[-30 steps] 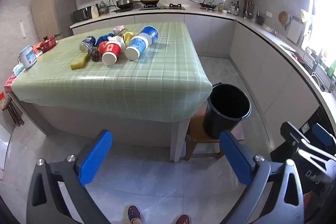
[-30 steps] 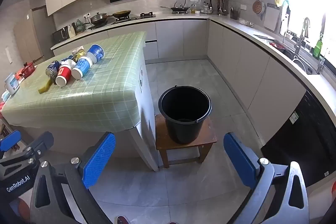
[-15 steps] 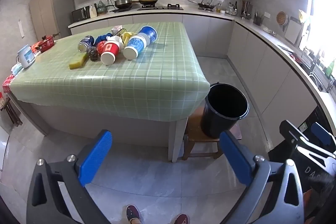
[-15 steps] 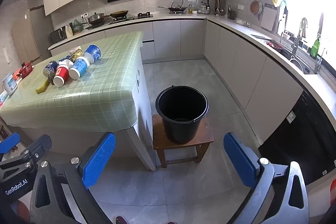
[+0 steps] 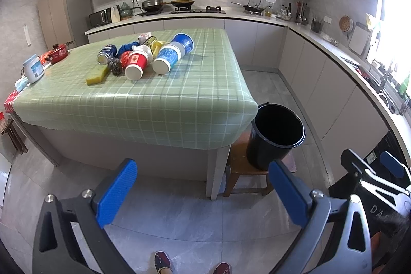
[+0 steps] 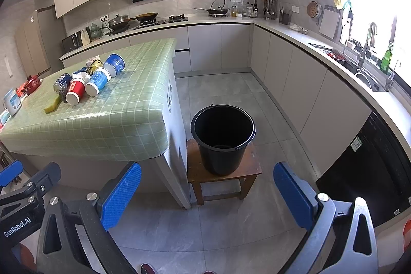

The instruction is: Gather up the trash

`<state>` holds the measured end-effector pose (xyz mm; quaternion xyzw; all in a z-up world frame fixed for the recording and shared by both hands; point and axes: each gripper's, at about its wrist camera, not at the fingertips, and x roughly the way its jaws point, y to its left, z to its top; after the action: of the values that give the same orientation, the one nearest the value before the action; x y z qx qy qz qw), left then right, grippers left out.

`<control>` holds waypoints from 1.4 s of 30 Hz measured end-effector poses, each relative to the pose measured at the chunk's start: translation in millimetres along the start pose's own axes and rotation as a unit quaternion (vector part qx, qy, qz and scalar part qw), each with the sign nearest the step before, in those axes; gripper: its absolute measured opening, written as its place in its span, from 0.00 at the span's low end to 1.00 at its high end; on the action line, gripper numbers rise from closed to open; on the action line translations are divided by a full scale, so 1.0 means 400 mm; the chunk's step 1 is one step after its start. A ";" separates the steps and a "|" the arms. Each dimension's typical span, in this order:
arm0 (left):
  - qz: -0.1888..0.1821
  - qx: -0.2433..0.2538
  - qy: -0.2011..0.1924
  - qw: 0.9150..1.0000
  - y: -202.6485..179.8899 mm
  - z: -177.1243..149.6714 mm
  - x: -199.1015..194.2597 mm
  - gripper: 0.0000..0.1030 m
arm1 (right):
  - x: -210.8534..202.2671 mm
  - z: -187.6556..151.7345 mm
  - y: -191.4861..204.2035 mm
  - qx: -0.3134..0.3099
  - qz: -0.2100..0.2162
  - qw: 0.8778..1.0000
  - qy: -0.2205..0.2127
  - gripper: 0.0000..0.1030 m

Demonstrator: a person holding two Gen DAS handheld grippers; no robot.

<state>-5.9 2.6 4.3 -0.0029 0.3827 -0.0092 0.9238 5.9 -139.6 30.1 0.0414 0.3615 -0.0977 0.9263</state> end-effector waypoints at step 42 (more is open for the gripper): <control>-0.002 -0.011 0.001 1.000 0.022 -0.006 -0.004 1.00 | 0.010 -0.002 -0.001 0.001 0.002 1.000 0.003 1.00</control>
<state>-8.4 11.3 3.6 -0.0139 0.3837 -0.0071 0.9233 8.0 -140.6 26.8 0.0429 0.3642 -0.0961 0.9254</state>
